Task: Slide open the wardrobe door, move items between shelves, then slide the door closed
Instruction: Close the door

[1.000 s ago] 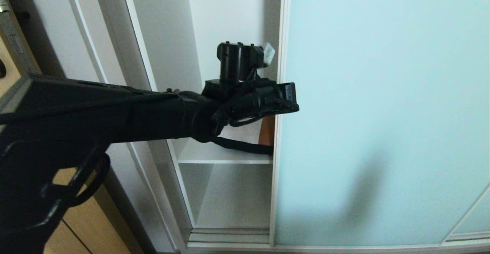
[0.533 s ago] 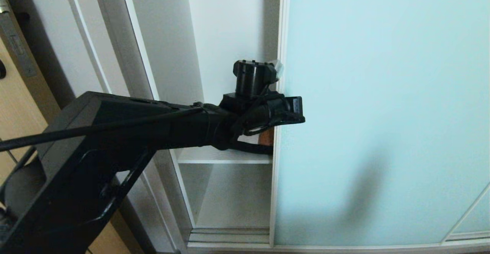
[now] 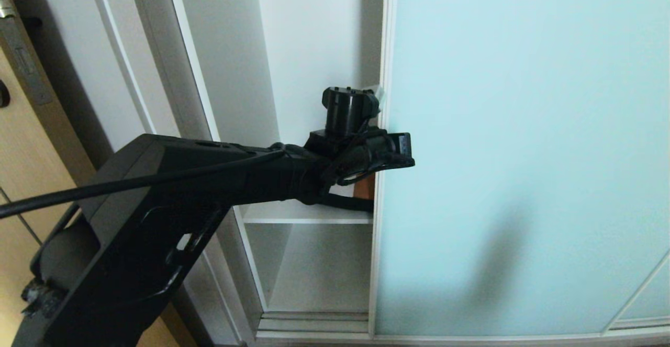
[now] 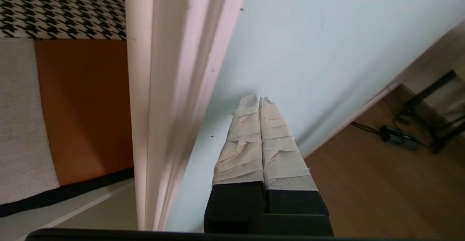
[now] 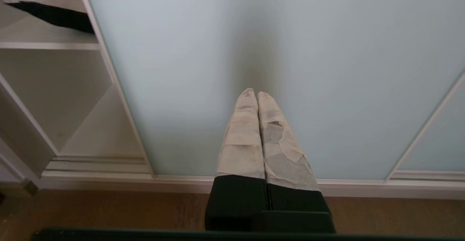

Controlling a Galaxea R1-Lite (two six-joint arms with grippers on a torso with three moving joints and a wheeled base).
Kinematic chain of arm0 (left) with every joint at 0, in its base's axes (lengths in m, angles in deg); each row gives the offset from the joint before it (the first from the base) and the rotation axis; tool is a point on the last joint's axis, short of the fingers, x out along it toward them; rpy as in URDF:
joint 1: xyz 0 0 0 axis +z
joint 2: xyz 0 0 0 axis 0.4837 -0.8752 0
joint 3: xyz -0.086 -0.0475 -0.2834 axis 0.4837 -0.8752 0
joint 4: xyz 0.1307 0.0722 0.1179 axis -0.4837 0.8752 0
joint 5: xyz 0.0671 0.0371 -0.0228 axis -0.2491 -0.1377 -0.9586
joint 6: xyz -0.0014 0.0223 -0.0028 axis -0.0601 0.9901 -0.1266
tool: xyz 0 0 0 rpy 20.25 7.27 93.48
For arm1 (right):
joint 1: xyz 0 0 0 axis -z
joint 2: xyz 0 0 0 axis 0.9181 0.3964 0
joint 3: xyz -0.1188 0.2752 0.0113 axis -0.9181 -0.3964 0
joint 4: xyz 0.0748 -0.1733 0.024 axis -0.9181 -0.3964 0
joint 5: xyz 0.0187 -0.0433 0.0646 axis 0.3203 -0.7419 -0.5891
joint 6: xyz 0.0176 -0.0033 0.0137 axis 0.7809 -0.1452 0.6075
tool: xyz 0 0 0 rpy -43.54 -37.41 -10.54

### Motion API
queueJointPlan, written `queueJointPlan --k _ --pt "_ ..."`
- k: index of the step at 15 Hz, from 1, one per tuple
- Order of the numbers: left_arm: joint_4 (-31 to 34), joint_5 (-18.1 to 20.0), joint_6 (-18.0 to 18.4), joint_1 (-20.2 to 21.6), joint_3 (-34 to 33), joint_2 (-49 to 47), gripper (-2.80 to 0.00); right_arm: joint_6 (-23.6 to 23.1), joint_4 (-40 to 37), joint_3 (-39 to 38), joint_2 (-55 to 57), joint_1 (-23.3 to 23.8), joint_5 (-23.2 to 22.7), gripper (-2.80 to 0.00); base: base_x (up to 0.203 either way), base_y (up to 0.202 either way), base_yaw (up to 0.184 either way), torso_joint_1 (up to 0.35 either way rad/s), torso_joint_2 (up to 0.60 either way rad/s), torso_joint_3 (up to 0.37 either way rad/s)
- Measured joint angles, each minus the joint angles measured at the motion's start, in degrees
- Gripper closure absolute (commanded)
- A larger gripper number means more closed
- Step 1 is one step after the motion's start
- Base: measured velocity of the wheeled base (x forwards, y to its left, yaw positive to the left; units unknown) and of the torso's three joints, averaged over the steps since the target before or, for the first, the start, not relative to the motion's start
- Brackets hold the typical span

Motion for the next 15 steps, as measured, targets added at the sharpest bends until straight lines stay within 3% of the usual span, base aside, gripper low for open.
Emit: queueJointPlan --k 8,15 --pt "0.4 -4.5 0.8 1.5 0.7 -0.9 0.0 0.0 0.0 0.0 0.0 0.0 0.0 0.0 0.0 0.0 0.0 0.0 0.0 0.0" --pt "2.0 -4.8 1.0 4.9 -2.3 2.6 0.0 0.0 0.0 0.0 0.0 0.0 0.0 0.0 0.0 0.0 0.0 0.0 0.0 0.0"
